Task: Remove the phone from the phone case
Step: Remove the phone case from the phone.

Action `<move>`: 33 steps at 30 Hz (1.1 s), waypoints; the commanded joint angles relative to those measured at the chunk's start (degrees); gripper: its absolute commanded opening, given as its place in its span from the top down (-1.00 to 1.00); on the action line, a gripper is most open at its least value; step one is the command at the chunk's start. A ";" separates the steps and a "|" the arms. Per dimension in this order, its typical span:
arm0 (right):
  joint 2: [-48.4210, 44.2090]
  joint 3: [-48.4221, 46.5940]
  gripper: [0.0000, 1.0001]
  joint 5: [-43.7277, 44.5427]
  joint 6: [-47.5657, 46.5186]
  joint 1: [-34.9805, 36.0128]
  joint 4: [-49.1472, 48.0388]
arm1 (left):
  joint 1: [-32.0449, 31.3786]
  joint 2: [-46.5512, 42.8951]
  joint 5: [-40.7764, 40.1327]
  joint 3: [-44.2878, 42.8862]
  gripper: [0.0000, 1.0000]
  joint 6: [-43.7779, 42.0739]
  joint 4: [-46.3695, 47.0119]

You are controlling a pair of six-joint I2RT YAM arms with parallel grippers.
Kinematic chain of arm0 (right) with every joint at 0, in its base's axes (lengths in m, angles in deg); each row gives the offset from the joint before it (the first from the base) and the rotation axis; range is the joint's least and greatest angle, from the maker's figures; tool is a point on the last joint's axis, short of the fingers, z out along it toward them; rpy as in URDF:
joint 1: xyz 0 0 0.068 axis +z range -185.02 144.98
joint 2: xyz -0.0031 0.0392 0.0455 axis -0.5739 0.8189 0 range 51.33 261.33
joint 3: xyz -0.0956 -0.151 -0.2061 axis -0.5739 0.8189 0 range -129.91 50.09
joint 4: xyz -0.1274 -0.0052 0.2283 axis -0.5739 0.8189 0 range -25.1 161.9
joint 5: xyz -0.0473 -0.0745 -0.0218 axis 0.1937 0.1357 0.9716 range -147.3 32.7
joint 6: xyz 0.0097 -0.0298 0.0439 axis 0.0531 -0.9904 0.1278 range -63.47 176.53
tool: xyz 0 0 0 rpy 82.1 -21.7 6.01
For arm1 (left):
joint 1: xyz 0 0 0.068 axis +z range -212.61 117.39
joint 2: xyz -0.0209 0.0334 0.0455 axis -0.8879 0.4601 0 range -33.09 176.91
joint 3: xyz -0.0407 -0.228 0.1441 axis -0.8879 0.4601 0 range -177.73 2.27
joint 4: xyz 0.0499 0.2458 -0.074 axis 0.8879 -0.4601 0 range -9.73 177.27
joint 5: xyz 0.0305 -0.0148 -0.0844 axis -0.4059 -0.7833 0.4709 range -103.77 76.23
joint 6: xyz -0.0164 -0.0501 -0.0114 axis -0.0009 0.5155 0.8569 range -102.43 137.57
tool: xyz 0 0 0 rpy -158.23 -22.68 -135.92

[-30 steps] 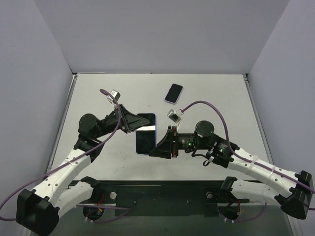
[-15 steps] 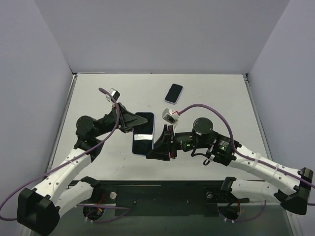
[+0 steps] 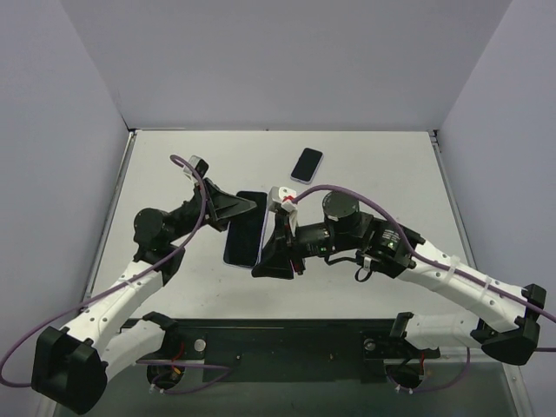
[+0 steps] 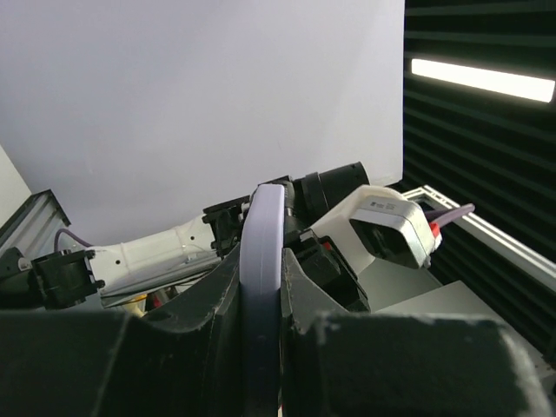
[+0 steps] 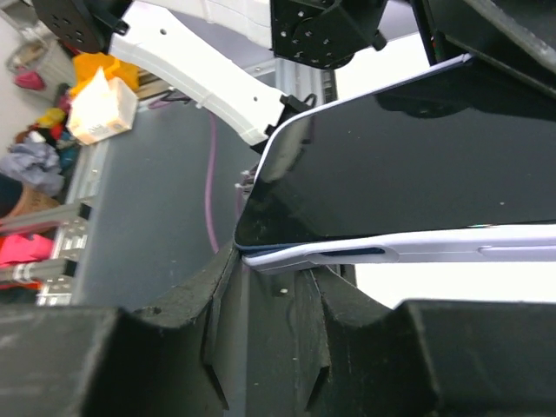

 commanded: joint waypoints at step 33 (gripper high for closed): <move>-7.12 18.66 -0.40 34.48 39.42 3.65 -34.82 | -4.16 -0.69 -37.48 4.66 1.00 -5.24 8.61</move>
